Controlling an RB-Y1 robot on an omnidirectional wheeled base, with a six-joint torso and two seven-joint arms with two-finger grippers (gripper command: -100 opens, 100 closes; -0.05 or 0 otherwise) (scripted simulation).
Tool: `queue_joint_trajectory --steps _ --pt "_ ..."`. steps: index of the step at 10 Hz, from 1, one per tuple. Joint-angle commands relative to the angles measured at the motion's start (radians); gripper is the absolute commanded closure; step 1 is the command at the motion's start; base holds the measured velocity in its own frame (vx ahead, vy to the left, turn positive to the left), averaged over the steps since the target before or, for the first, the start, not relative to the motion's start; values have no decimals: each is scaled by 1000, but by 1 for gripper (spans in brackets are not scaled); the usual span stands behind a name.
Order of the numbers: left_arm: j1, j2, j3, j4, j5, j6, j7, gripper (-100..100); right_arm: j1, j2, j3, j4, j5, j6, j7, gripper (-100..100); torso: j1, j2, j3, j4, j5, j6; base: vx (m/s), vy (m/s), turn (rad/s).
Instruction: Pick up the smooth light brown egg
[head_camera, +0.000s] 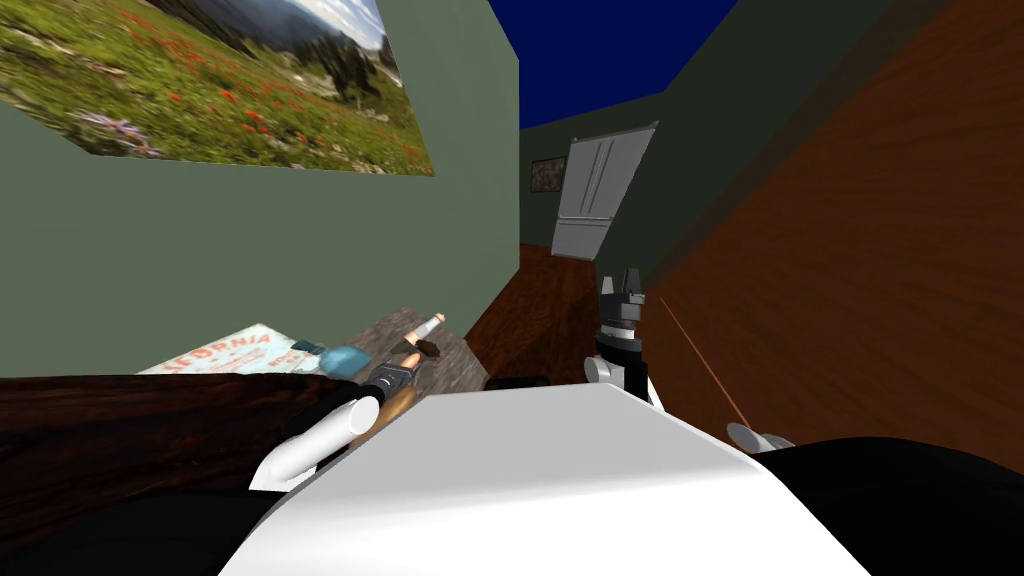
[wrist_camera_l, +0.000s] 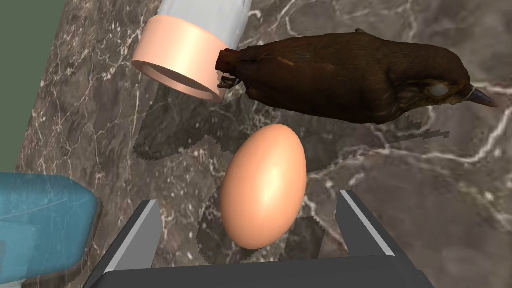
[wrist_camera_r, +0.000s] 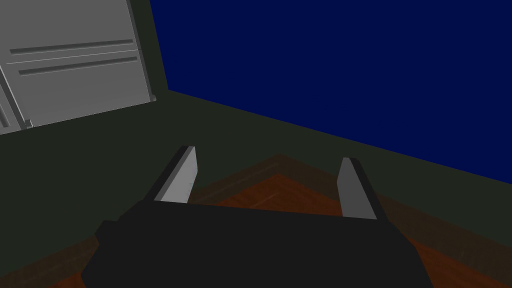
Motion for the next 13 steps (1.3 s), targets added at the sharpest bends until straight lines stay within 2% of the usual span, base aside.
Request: queue_joint_trajectory --steps 1,7,8,9,10,13 --pt "-28 12 17 39 -4 -4 6 -100 0 0 0 0 0 0 0 0 0 0 0 0 0 0 -33 -17 -123" --pt "-113 50 69 156 -17 -15 25 -100 0 0 0 0 0 0 0 0 -1 4 2 1 0 0 -50 -22 -108" --pt "-141 62 86 195 -21 -19 31 -100 0 0 0 0 0 0 0 0 0 3 2 1 0 1 -60 -29 -191" --pt "-133 59 78 178 -21 -15 28 -100 0 0 0 0 0 0 0 0 0 2 1 0 1 1 -30 -10 -43" --pt "-136 61 79 181 -21 -14 30 100 0 0 0 0 0 0 0 0 2 1 1 0 1 0 -6 -4 5" --pt "-135 61 79 181 -21 -14 29 100 0 0 0 0 0 0 0 0 3 -1 -1 0 1 0 0 0 0"
